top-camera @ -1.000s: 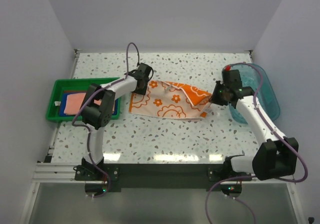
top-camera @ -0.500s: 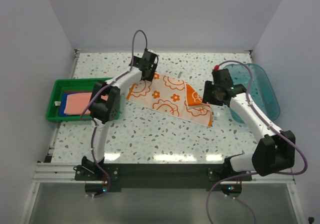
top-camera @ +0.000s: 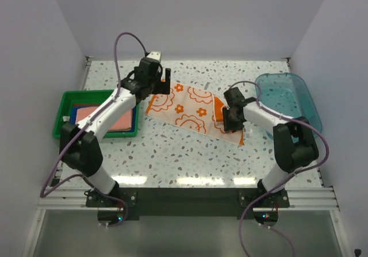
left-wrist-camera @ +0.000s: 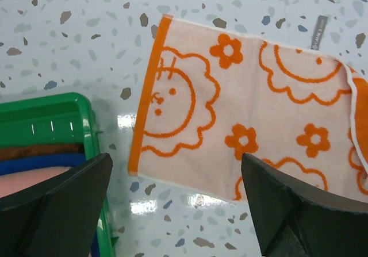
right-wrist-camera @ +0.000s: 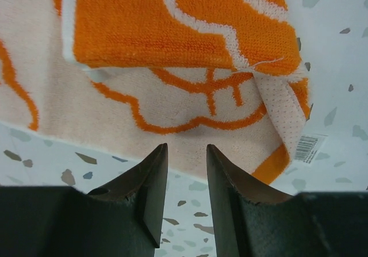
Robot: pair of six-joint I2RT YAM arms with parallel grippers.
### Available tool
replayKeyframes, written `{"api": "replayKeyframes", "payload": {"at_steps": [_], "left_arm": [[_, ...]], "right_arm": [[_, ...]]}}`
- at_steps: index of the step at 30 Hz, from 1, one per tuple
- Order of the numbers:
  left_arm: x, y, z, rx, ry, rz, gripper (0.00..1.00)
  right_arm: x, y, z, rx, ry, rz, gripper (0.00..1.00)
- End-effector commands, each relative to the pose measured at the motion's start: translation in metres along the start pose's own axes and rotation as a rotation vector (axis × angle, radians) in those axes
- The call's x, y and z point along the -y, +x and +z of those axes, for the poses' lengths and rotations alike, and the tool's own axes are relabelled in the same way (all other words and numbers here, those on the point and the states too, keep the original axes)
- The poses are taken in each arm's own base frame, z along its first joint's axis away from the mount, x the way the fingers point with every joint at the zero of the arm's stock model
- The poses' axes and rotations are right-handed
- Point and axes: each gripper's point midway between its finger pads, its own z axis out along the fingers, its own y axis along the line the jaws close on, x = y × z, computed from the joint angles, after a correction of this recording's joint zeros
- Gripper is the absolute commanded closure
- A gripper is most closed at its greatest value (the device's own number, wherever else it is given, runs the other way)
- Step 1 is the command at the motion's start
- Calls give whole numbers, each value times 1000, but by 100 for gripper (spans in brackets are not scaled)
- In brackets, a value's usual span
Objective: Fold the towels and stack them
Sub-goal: Flatten out the crumpled towel
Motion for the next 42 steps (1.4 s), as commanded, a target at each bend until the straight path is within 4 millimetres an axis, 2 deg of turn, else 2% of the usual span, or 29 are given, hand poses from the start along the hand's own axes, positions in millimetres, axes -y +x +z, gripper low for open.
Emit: {"api": "replayKeyframes", "payload": {"at_steps": [1, 2, 4, 5, 8, 9, 11, 14, 15, 16, 17, 18, 19, 20, 23, 24, 26, 28, 31, 37, 42], "left_arm": [[6, 30, -18, -54, 61, -47, 0], [5, 31, -26, -46, 71, -55, 0], [4, 47, -29, -75, 79, -59, 0], [3, 48, -35, -69, 83, -63, 0], [-2, 60, -37, -85, 70, -57, 0], [-4, 63, -37, -92, 68, -49, 0], [-4, 65, -38, -95, 69, -44, 0], [-7, 68, -37, -103, 61, -25, 0], [-8, 69, -37, -106, 56, -18, 0], [-10, 69, -36, -105, 45, -10, 0], [-11, 71, -36, -112, 38, -4, 0], [-13, 73, -35, -118, 32, 8, 0], [-13, 74, -34, -123, 34, 10, 0], [-12, 79, -32, -140, 36, 17, 0], [-7, 89, -27, -168, 61, 19, 0], [-6, 95, -25, -181, 66, 14, 0], [2, 102, -21, -195, 103, -1, 0], [11, 117, -16, -233, 137, -9, 0], [25, 129, -7, -260, 170, -22, 0], [36, 137, 13, -279, 181, -37, 0], [34, 150, 26, -310, 151, -20, 0]], "right_arm": [[5, 9, 17, -21, 45, 11, 63], [5, 14, 20, -33, 48, 10, 63], [2, 26, 25, -48, 41, -7, 61], [2, 35, 27, -67, 43, -15, 60], [-14, 56, 25, -111, 20, -38, 60], [-16, 69, 24, -141, 23, -46, 60], [-41, 94, 17, -186, -34, -37, 59], [-92, 123, -2, -231, -169, -21, 58], [-107, 128, -8, -235, -206, -35, 57], [-127, 143, -19, -246, -233, -113, 55], [-146, 131, -32, -208, -261, -162, 54], [-146, 131, -40, -195, -224, -222, 52], [-156, 129, -51, -171, -241, -291, 53], [-168, 113, -64, -126, -270, -297, 52], [-167, 73, -83, 25, -215, -324, 53], [-161, 60, -80, 74, -157, -335, 54], [-164, 47, -80, 116, -137, -378, 54], [-163, 37, -72, 139, -94, -422, 54], [-162, 27, -63, 165, -47, -459, 54], [-159, 24, -37, 158, 6, -491, 57], [-143, 21, -16, 155, 65, -466, 59]]}}
